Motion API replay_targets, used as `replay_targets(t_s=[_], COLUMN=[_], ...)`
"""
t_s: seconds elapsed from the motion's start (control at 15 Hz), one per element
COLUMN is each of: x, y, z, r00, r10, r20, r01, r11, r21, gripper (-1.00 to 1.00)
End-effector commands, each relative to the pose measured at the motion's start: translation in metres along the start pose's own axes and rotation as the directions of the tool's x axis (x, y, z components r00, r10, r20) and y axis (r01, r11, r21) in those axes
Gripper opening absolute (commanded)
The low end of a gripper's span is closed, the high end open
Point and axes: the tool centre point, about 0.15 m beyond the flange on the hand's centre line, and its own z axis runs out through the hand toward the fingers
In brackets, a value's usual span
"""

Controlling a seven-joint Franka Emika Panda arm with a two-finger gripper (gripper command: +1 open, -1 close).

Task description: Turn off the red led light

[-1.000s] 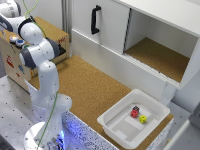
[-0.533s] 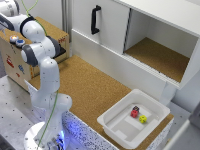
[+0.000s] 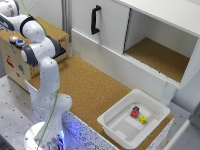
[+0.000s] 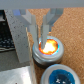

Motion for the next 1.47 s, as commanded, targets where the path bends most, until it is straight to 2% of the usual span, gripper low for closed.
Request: replay_targets(t_s=[0.0,0.2,0.33,0.6,0.67,0.73,1.0,1.4], x=[0.052,0.053,0.049,0.038,0.036,0.033,0.025,-0.011], y=[0.014,0.015,0.019,0.024,0.027,0.035,0.061,0.102], z=[0.033,0.043,0.03,-0.029,-0.038,-0.048,-0.044,-0.038], r00=[0.982,0.98,0.984,0.994,0.994,0.991,0.973,0.909], r10=[0.017,0.023,0.048,0.068,0.081,0.12,0.222,0.414], r20=[0.186,0.197,0.17,0.085,0.077,0.054,0.064,0.047], r01=[-0.017,-0.019,-0.045,-0.068,-0.082,-0.12,-0.226,-0.417], r11=[1.0,1.0,0.999,0.998,0.997,0.993,0.971,0.906], r21=[0.0,-0.022,-0.024,-0.005,0.01,0.006,0.077,0.072], gripper=[-1.0,-1.0,-1.0,-1.0,1.0,1.0,1.0,1.0])
